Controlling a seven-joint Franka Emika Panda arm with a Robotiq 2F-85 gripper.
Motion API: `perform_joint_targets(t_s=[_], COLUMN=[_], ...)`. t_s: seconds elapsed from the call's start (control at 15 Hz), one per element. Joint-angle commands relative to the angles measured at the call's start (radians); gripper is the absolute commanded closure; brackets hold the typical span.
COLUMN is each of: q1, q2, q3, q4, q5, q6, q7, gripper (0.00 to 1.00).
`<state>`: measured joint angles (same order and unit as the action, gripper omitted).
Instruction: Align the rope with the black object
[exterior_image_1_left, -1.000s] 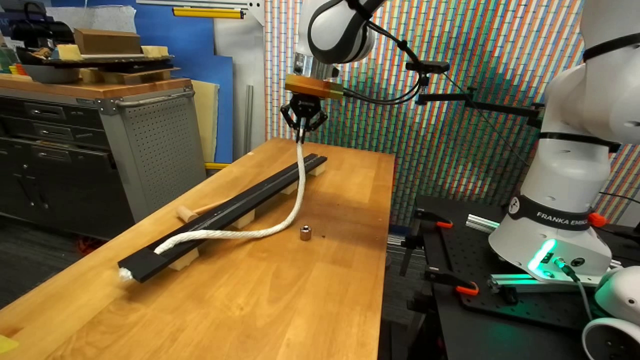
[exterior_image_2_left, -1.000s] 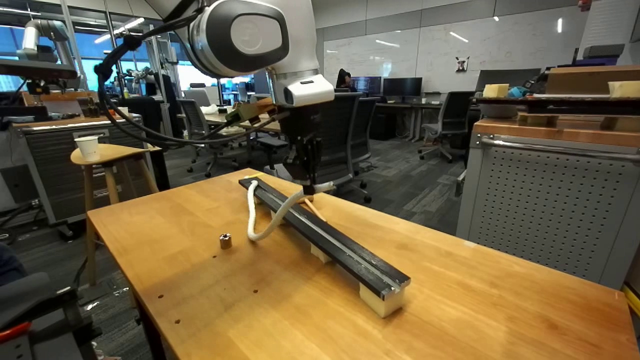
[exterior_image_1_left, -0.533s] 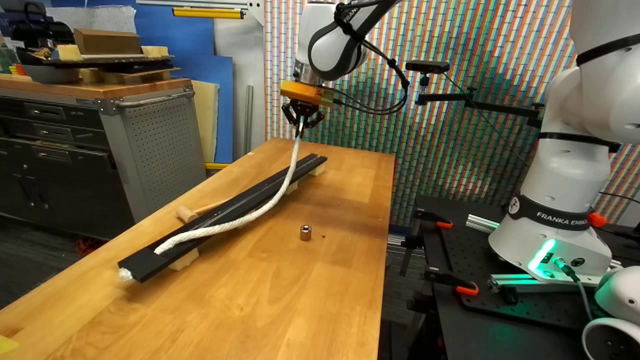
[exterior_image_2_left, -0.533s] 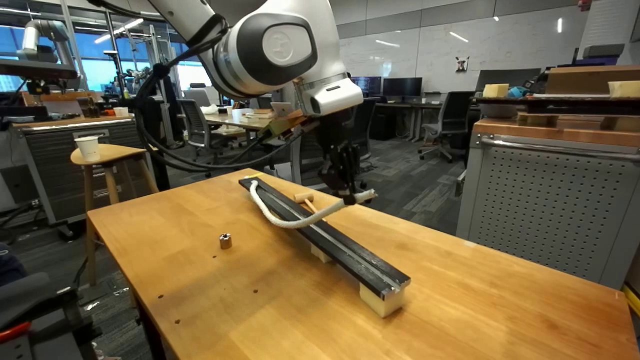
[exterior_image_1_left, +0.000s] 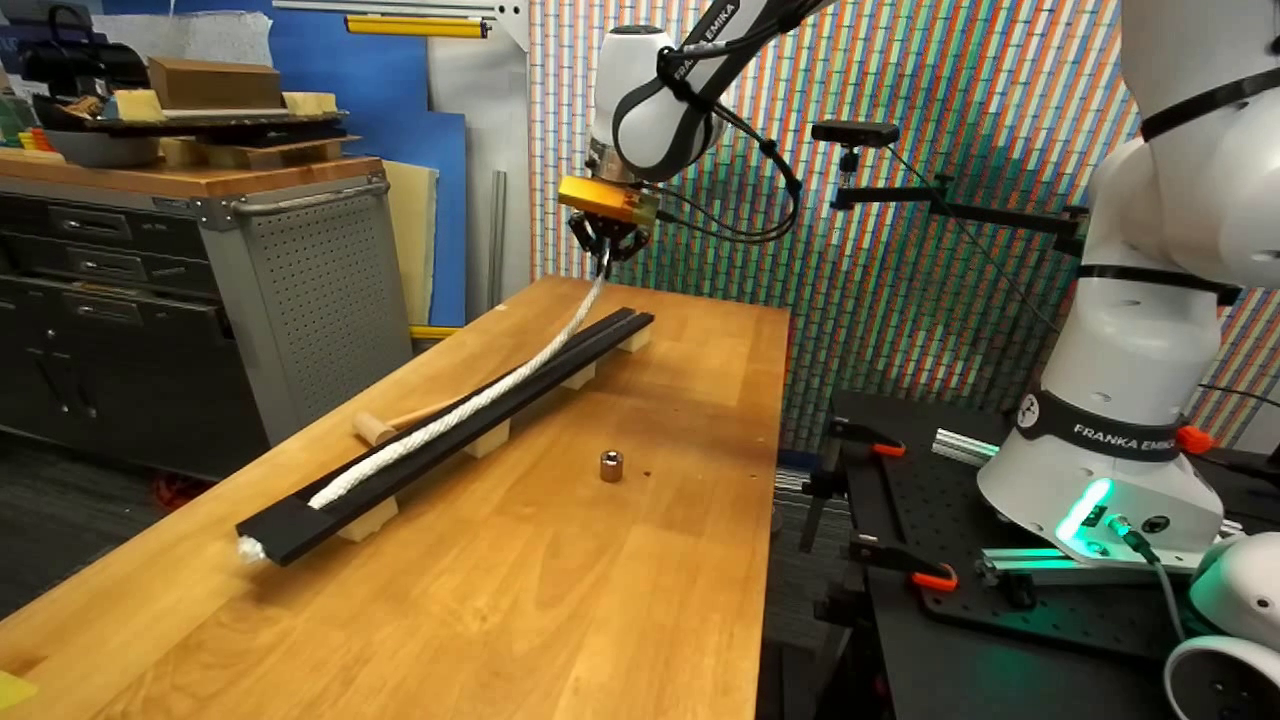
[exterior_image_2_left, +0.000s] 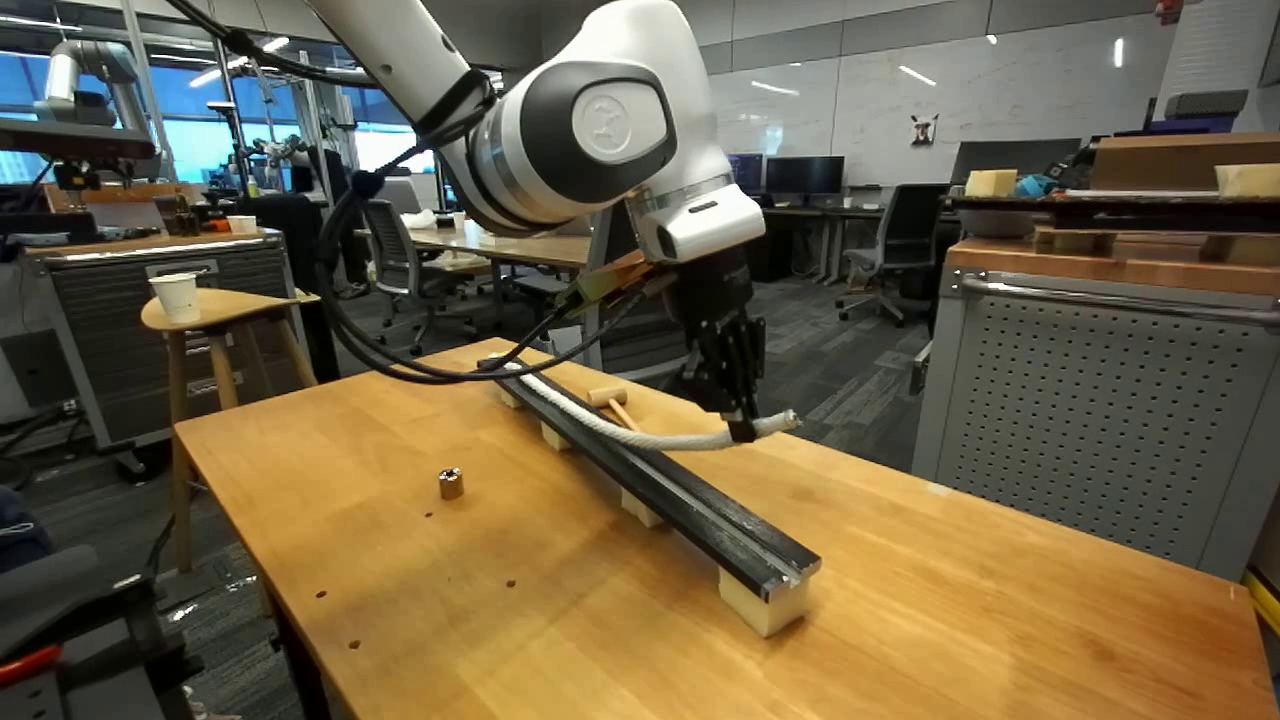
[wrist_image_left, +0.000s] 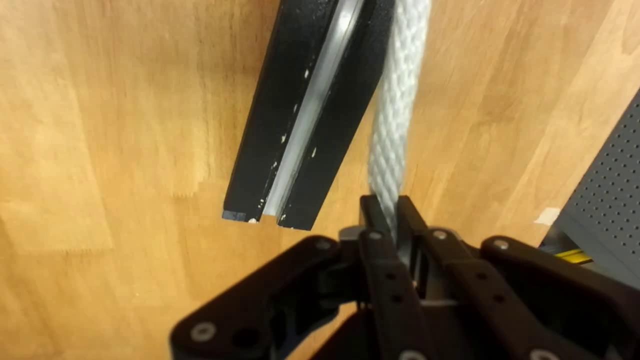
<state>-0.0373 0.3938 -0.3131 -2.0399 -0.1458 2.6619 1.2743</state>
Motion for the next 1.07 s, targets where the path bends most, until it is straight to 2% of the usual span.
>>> perform_joint_targets(t_s=[0.0,0.67,1.0], q1=[0.0,0.05,0.058], q2=[0.061,0.154,0.183], q3=[0.008,-0.077,-0.1], q4=[0.031,0.011,0.039], q5=[0.019,-0.03,0.009], q6=[0.018,0.048,0.02], q7=[-0.006,0.038,0.104], gripper=[0.97,0.97,0.97])
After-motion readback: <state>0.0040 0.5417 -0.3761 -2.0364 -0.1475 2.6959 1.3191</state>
